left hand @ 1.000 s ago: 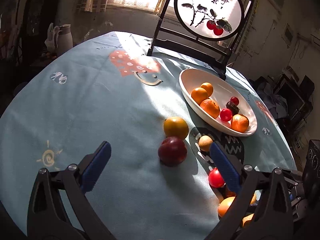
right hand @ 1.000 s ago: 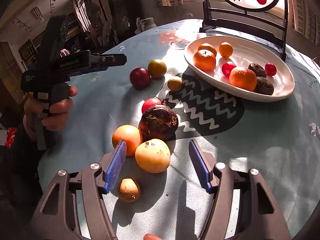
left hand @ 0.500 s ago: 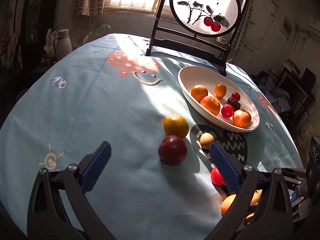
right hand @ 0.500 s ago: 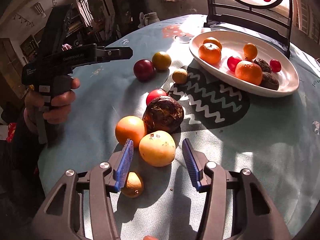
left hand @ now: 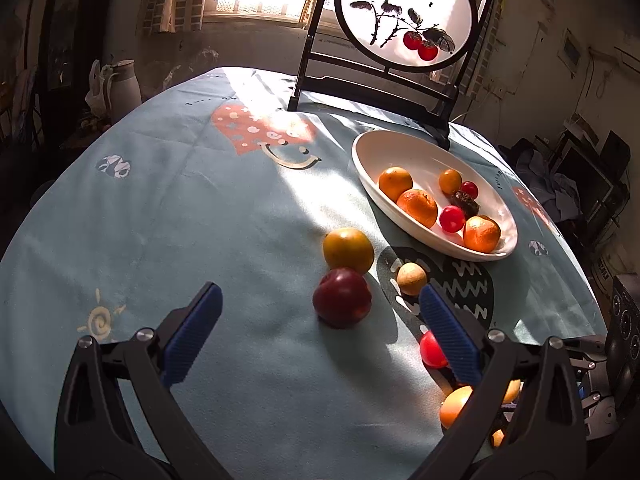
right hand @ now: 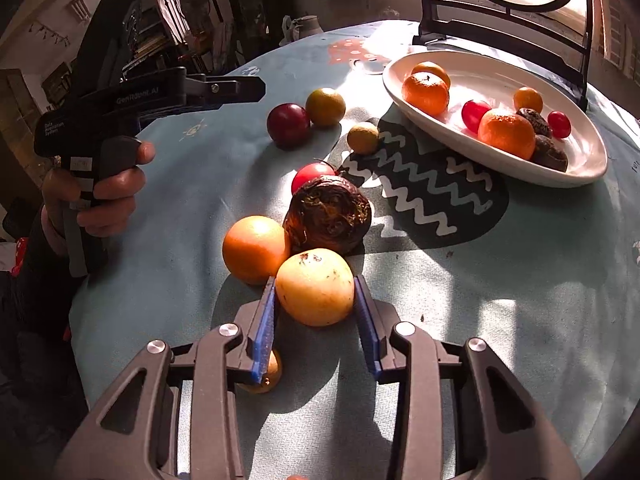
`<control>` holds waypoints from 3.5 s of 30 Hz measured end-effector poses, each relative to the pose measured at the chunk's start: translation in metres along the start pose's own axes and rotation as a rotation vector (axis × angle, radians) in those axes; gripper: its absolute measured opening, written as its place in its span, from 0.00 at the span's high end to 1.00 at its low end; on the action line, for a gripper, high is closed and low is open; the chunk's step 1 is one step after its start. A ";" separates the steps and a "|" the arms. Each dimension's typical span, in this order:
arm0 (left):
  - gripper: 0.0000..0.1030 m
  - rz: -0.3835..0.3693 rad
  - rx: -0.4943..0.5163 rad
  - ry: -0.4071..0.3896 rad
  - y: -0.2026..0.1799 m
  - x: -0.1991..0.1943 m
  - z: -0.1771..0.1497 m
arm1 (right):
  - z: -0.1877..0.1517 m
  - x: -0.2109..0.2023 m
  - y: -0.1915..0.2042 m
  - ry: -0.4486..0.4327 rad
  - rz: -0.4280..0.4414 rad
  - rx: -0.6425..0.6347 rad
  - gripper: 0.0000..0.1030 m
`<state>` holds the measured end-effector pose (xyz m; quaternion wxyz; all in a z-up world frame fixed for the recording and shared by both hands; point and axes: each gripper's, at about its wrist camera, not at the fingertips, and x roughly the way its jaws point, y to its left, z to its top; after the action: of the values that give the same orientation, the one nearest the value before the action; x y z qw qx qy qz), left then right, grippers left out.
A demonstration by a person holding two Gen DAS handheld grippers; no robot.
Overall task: Organize fruits
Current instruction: 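Grasp a large yellow-orange fruit with the right tool while the left tool grasps an orange, then place both fruits on the plate and open both tools, then grasp a dark brown fruit with the right tool while the left tool grasps a red tomato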
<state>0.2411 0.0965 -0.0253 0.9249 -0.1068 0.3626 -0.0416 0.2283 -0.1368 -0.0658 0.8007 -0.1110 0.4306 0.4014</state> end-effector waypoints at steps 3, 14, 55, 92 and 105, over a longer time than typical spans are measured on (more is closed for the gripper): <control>0.02 0.004 0.009 -0.002 -0.001 0.000 0.000 | -0.001 -0.002 -0.001 -0.002 0.004 0.002 0.64; 0.04 -0.311 0.215 0.155 -0.043 0.005 -0.019 | 0.003 -0.033 -0.058 -0.153 0.084 0.316 0.64; 0.61 -0.187 0.136 0.103 -0.117 0.081 0.087 | 0.059 -0.039 -0.139 -0.435 -0.333 0.471 0.64; 0.06 0.192 -0.026 0.022 0.005 0.019 0.026 | 0.037 0.025 -0.003 -0.040 -0.078 0.070 0.40; 0.06 0.194 -0.003 0.016 0.000 0.017 0.024 | 0.033 0.026 -0.006 -0.020 -0.067 0.060 0.54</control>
<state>0.2700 0.0979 -0.0196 0.9215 -0.0720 0.3786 0.0477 0.2606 -0.1095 -0.0672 0.8211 -0.0975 0.4303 0.3622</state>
